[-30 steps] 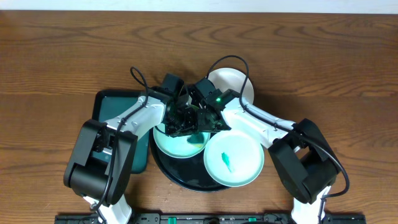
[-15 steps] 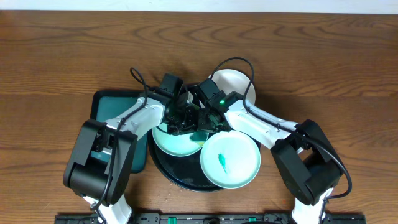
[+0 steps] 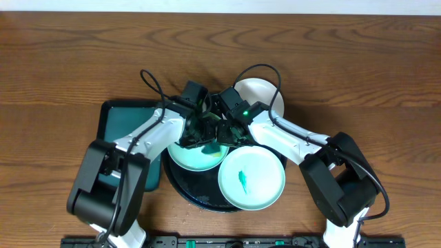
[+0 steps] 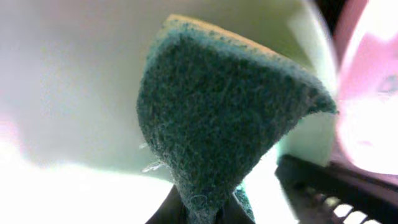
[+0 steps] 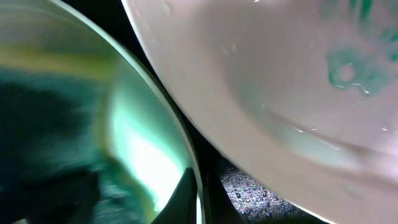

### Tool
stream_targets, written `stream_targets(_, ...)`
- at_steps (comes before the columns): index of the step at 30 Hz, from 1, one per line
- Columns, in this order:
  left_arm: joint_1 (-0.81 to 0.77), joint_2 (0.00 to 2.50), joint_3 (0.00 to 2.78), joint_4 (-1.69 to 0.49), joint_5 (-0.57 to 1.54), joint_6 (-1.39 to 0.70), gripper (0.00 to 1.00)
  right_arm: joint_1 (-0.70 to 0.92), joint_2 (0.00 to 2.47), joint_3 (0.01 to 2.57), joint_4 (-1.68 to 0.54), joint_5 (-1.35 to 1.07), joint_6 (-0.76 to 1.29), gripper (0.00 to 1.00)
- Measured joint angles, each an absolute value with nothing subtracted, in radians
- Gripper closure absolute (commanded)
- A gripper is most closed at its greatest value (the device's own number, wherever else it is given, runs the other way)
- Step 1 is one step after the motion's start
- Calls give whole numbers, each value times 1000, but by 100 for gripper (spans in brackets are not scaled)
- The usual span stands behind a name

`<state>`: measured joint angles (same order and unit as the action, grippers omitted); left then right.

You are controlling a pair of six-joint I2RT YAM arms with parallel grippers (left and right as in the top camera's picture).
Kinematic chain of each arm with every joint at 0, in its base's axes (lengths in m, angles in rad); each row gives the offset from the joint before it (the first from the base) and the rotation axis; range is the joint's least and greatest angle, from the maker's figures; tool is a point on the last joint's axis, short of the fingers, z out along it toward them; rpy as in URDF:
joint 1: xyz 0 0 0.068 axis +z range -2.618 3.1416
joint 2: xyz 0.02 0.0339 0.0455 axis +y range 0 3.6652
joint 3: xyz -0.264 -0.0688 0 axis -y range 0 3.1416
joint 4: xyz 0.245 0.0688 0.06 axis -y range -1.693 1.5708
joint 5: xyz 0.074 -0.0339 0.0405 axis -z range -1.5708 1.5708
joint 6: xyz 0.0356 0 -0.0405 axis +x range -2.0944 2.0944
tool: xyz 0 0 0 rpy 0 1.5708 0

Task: Clean dirty plates on tray and stack at the side
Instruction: 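Scrub the left plate's stain with the sponge in the left gripper, then return the sponge to the water tray with the left gripper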

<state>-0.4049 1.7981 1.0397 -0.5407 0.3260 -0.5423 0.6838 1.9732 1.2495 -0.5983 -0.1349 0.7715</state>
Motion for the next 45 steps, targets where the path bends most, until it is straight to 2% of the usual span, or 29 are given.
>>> stream_targets(14,-390,1437,1037,-877,-7,-532,93,684,1974,1250,-593,-142,767,99)
stream_targets(19,-298,1389,1037,-1029,-142,-561,93,684,1976,1250,-579,-155,722,99)
stream_targets(30,-83,1455,1037,-986,-182,-519,93,686,1972,1244,-567,-192,661,99)
stream_targets(45,-60,1748,1037,-849,-159,-495,93,651,1784,1233,-669,-202,630,99)
